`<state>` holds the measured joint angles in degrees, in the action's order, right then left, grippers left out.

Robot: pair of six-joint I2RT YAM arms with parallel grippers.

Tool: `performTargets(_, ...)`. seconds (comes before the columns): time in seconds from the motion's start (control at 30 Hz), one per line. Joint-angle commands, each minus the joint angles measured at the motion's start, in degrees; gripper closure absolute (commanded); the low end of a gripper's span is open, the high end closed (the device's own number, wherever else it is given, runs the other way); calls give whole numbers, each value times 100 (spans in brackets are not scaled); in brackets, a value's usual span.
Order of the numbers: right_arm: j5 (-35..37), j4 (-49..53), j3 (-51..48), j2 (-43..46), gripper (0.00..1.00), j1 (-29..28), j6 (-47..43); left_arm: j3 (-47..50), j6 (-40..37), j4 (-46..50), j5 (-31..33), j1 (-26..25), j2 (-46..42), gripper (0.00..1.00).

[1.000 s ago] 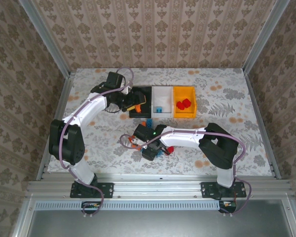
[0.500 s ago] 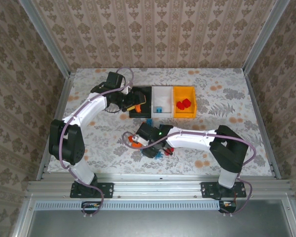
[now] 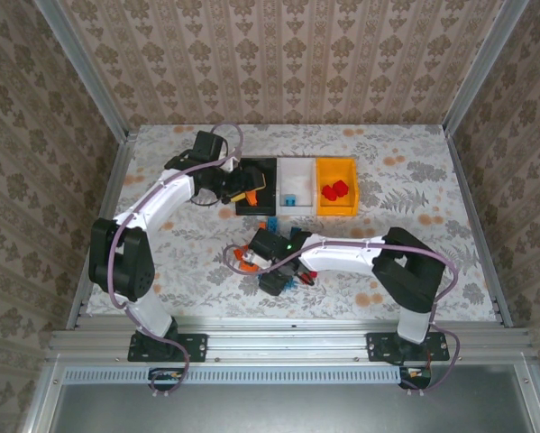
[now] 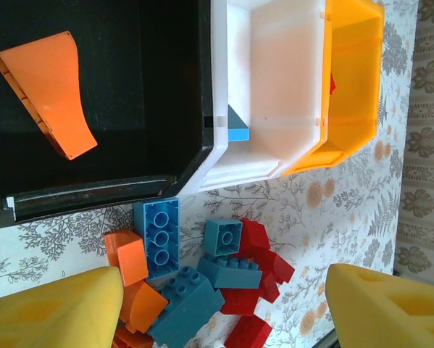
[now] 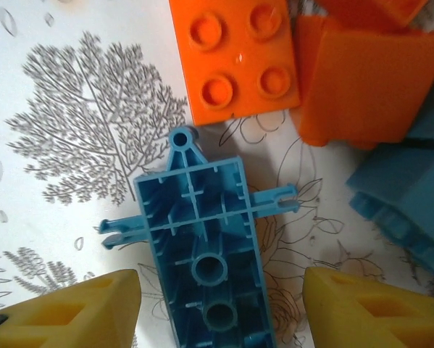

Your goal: Sort the legos into containers by color

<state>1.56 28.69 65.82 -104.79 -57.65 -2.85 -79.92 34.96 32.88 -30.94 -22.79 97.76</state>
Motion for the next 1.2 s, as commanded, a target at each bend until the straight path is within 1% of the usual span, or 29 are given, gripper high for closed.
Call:
performTargets(0.0, -101, 69, -69, -221, 40, -34, -23, 4, 11, -56, -107, 29, -119, 24)
performTargets(0.03, -84, 46, -69, -242, 42, -36, -22, 6, 11, -63, -106, 29, -124, 24)
performTargets(0.13, 26, 12, -56, -124, 58, -37, -5, 3, 2, -47, -88, 37, -124, 24)
performTargets(0.2, 69, -1, -67, 90, 66, -68, 11, -18, 1, -13, -50, 85, -153, 24)
performTargets(0.37, 170, -94, 0, 1105, 72, -81, 142, 44, 110, -61, 44, 482, -428, 24)
performTargets(0.43, 458, -83, 99, 1366, 72, 36, 119, 77, 187, -93, 55, 685, -542, 24)
performTargets(0.5, 882, -141, 270, 1429, 72, 356, 175, 119, 251, -133, 77, 892, -631, 24)
performTargets(0.57, 1258, -314, 543, 1231, 72, 875, 324, 135, 258, -127, 137, 1049, -674, 24)
performTargets(0.63, 1420, -364, 952, 767, 71, 1373, 517, 135, 244, -83, 201, 1086, -642, 24)
performTargets(0.67, 1493, -287, 1331, 428, 71, 1583, 616, 152, 239, -85, 211, 1068, -588, 24)
performTargets(0.8, 1943, 171, 2811, -844, 71, 2104, 1002, 77, 170, 54, 209, 890, -348, 25)
performTargets(0.87, 1880, 462, 3383, -1346, 71, 2341, 1210, 63, 160, 69, 185, 807, -282, 25)
performTargets(0.97, 1844, 708, 4012, -1868, 70, 2566, 1369, 57, 156, 45, 141, 720, -250, 25)
performTargets(1.0, 1732, 795, 4148, -1982, 69, 2601, 1405, 55, 152, 43, 132, 707, -240, 25)
performTargets(1.03, 1558, 881, 4296, -2095, 68, 2633, 1403, 55, 151, 38, 125, 692, -235, 25)
performTargets(1.17, 1429, 1016, 4496, -2262, 61, 2620, 1386, 48, 168, 25, 72, 661, -213, 25)
